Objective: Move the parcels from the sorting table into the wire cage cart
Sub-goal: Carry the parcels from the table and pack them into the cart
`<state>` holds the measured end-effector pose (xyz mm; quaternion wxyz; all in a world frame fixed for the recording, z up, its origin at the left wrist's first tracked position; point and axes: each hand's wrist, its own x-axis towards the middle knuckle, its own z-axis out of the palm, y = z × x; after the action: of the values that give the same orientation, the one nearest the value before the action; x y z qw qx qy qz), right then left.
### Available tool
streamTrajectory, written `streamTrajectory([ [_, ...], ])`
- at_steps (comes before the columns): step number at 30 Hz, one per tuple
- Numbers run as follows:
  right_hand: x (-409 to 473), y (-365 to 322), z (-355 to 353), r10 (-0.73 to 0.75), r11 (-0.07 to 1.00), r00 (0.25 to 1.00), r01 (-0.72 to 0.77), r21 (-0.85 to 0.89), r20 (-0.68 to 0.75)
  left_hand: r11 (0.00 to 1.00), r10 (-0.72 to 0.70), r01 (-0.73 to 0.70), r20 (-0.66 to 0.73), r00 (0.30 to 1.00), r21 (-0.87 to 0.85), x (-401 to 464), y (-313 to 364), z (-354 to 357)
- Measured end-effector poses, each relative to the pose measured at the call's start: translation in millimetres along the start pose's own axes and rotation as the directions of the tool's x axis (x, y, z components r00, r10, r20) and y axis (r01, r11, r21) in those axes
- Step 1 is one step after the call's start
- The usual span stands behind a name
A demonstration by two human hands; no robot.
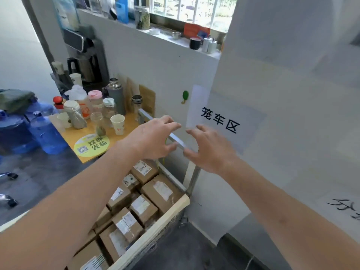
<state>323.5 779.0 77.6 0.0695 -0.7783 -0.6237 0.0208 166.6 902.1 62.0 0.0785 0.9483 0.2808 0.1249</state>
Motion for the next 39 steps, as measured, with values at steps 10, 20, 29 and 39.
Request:
streamTrajectory([
  [10,-52.0,37.7,-49.9,0.365,0.929,0.912,-0.370,0.008,-0.186,0.922,0.388,-0.388,-0.007,0.922,-0.017,70.7,69.0,-29.1],
  [20,-136.4,40.7,-80.7,0.719,0.682,0.639,-0.724,0.103,-0.272,0.688,0.722,-0.717,0.013,0.691,-0.108,96.5,153.5,-22.6],
  [29,-240.7,76.7,-96.6,0.861,0.463,0.399,-0.871,0.162,-0.316,0.486,0.869,-0.852,0.005,0.494,-0.195,91.2,277.3,1.1],
  [39,-364.4,148.7,-77.2,0.942,0.257,0.196,-0.943,0.210,-0.274,0.351,0.934,-0.894,0.035,0.355,-0.278,78.0,429.8,68.5],
])
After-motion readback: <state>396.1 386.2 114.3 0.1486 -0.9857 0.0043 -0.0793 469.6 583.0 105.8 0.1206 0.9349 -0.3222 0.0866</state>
